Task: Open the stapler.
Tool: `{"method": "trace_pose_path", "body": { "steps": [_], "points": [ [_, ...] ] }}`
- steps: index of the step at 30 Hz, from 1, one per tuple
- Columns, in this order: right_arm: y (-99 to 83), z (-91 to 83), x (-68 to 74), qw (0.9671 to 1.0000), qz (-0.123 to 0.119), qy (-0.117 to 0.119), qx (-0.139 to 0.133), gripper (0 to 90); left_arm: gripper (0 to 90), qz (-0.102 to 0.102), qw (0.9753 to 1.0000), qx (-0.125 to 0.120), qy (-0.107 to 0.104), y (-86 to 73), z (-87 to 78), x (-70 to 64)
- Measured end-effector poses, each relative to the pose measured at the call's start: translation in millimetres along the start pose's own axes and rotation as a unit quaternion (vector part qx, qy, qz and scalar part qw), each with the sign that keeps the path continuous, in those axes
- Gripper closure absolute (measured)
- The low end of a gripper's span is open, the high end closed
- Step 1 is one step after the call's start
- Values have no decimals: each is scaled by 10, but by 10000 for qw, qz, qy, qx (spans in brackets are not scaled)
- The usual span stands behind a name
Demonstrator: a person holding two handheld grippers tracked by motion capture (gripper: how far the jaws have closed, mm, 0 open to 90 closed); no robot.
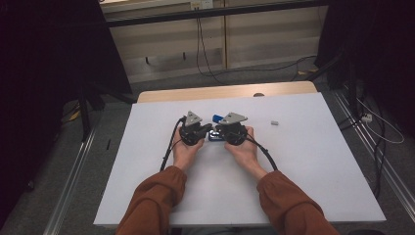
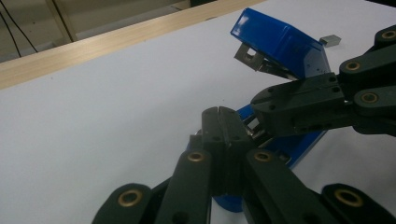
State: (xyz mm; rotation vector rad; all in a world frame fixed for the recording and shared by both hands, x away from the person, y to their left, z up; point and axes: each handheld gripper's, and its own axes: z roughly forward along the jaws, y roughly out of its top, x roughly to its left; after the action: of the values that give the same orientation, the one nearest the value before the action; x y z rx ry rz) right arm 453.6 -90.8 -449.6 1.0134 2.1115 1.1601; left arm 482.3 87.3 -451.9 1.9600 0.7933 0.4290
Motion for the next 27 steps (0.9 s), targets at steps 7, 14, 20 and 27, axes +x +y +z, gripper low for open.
{"method": "trace_pose_path", "body": {
  "steps": [7,14,20,27],
  "points": [
    [-10,6,7,10000,44,18,7,900,900,-13,10000,23,-16,-23,16,10],
    [-12,4,15,10000,84,-36,-24,900,900,78,10000,13,-28,-27,17,13],
    [5,-14,-5,9998,137,-96,-140,900,900,53,10000,33,-23,-24,16,11],
    [19,-48,-26,9996,176,-118,-170,900,900,65,10000,42,-22,-22,16,11]
  ]
}}
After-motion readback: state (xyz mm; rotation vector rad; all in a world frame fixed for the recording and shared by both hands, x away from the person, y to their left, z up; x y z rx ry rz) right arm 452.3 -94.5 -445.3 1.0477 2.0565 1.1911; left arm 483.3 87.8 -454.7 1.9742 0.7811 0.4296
